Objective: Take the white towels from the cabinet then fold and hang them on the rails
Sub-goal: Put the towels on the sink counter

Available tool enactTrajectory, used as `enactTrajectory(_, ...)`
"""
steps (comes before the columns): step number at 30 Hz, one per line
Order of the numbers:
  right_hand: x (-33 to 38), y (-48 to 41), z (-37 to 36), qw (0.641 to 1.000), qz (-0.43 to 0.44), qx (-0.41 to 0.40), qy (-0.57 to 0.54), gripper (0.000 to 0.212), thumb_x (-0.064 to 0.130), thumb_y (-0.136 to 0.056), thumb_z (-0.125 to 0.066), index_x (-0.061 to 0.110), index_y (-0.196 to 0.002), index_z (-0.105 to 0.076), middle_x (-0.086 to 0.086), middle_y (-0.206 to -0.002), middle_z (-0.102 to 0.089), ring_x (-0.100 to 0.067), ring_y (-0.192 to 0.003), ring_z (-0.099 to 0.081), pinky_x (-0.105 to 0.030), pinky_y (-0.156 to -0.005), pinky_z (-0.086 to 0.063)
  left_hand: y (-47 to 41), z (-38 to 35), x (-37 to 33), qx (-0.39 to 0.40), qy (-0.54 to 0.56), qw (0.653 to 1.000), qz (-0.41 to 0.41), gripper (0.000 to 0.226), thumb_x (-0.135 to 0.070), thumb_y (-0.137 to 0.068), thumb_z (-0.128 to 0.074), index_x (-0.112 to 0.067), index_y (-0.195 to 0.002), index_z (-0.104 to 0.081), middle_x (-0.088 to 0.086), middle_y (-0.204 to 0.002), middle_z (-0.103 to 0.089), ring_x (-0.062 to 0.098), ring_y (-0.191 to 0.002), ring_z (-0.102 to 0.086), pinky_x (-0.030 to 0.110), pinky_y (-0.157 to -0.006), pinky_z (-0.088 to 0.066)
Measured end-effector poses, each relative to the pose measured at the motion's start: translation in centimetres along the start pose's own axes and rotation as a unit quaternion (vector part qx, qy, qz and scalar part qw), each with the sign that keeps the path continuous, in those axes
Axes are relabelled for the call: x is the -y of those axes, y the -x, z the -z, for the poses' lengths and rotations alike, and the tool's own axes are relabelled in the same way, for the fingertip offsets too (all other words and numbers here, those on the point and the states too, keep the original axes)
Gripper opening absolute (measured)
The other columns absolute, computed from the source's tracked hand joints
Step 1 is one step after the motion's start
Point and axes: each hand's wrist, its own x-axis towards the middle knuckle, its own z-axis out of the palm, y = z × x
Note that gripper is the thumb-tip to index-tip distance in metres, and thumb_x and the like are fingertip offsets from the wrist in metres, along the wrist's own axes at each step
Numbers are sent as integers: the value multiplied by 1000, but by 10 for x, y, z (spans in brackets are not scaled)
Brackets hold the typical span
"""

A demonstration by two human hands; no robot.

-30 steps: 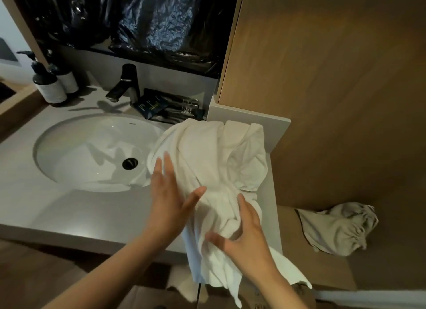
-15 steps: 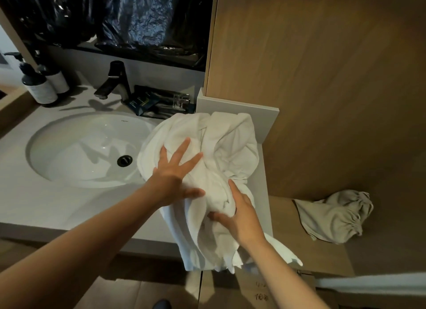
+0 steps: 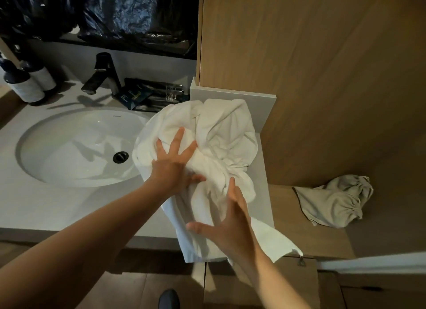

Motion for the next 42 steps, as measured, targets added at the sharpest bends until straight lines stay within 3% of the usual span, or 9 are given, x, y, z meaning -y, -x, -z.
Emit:
enactTrajectory(7,5,6,-40,992,-20,-65,104,139,99,-48,-40,34,-139,42,-1,-162,21,-28,-150,11,-60,-119,-8,5,12,7,4,-11,998,-69,110,-93,-62,-28,-29,-151,-25,11,-161,1,57,-139,-9,69,-112,-7)
enactTrajectory(11,-7,-5,-44,984,-11,-123,131,135,95,-57,-49,25,-153,17,-8,-164,-5,-30,-150,-12,-61,-115,-22,14,36,24,56,28,990,-126,103,-70,-70,-64,-34,-152,-14,-3,-160,19,32,-147,5,49,-118,0)
enactTrajectory(13,-16,-18,-27,990,-8,-75,117,125,86,-66,-55,33,-150,20,0,-165,2,-23,-151,-4,-61,-117,-12,19,42,41,71,60,979,-180,107,-55,-68,-76,-35,-152,-14,-5,-160,18,23,-147,5,43,-117,-7)
enactTrajectory(17,-36,-41,8,995,11,-19,96,120,74,-71,-65,44,-147,22,10,-164,4,-17,-151,-5,-65,-116,-6,23,40,42,100,23,971,-215,119,-72,-55,-65,-37,-153,-7,-1,-158,25,31,-147,11,43,-117,-6)
enactTrajectory(23,-45,-59,47,996,13,39,75,119,82,-61,-64,52,-148,12,19,-161,-13,-16,-147,-22,-60,-117,-16,24,11,11,-35,-17,980,-194,102,-78,-63,-59,-23,-147,-39,17,-158,-19,56,-133,-31,59,-90,-49)
enactTrajectory(28,-42,-47,74,996,-1,35,81,115,78,-57,-73,57,-148,-6,19,-151,-36,-17,-134,-40,-46,-112,-35,15,9,-9,38,-97,991,-81,112,-78,-70,-55,-41,-147,17,0,-157,27,47,-144,2,47,-104,-41)
enactTrajectory(30,-37,-33,78,996,12,27,81,112,70,-63,-75,47,-152,-11,17,-155,-30,-16,-140,-33,-42,-116,-30,18,13,-12,48,-116,990,-71,112,-77,-72,-55,-41,-147,19,-4,-154,35,45,-144,7,44,-103,-43)
enactTrajectory(34,-37,5,78,997,6,-39,73,85,44,-81,-75,23,-152,-31,7,-153,-35,-12,-139,-33,-22,-107,-28,32,14,-16,25,-101,990,-91,113,-67,-72,-66,-34,-152,7,-1,-158,26,49,-143,5,45,-99,-46)
enactTrajectory(42,-75,108,94,981,-53,-165,83,58,37,-90,-67,19,-142,-48,0,-141,-51,-15,-127,-48,-23,-96,-38,96,25,-83,43,-104,984,-135,94,-41,-85,-68,-19,-154,-7,7,-161,-9,37,-143,-19,43,-111,-33)
